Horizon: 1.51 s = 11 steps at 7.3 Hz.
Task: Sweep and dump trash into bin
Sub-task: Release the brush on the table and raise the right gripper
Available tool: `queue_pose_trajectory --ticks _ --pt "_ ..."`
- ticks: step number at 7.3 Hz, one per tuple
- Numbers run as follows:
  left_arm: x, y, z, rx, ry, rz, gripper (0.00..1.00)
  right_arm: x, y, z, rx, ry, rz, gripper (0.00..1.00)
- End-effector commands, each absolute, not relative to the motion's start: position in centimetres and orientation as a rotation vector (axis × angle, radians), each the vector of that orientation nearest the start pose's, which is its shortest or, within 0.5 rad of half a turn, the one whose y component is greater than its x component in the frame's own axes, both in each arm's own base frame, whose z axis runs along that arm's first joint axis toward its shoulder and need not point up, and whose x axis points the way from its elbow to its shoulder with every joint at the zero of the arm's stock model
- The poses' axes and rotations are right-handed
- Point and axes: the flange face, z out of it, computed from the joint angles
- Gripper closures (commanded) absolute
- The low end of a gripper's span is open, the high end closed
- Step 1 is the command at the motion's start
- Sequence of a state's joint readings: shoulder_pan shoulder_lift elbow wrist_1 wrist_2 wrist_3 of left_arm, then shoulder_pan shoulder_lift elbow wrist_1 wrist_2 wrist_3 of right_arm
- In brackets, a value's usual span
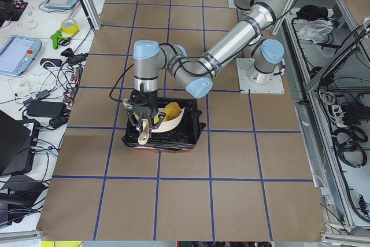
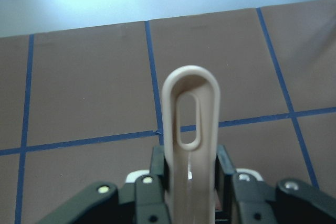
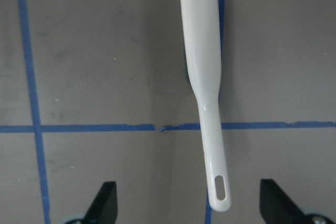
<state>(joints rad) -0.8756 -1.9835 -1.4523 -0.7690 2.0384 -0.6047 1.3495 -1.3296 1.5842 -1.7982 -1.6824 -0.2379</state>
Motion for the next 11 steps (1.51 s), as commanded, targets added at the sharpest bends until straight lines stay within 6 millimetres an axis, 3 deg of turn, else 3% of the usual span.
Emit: queue_pose_trajectory --ticks 1,3,5,6,8,9,11 --pt "35.4 -57.4 40.5 -1.609 1.980 -0.643 1.00 7.0 -57.6 43.0 -0.039 3.244 0.055 0.00" --pt "35.5 -57.1 40.3 -1.521 2.005 -0.654 1.00 12.3 -54.6 47.5 0.022 3.246 0.014 0.00" --pt "35.7 -56.7 40.5 -1.469 1.997 -0.625 1.00 16.3 -51.7 49.4 -0.066 3.189 -0.011 0.00" --pt "36.0 -56.4 40.9 -1.441 1.948 -0.607 1.00 16.5 -50.6 50.8 -0.065 3.159 -0.049 0.00" --pt "35.7 -56.3 41.5 -1.385 1.934 -0.606 1.00 16.5 -46.7 50.4 -0.071 3.156 0.064 0.00" --pt "35.8 -56.6 40.8 -1.383 1.938 -0.598 1.00 16.4 -46.3 50.7 -0.073 3.156 0.057 0.00" --pt "35.3 -56.6 41.4 -1.307 1.938 -0.568 1.00 16.5 -45.8 51.2 -0.068 3.148 0.043 0.00"
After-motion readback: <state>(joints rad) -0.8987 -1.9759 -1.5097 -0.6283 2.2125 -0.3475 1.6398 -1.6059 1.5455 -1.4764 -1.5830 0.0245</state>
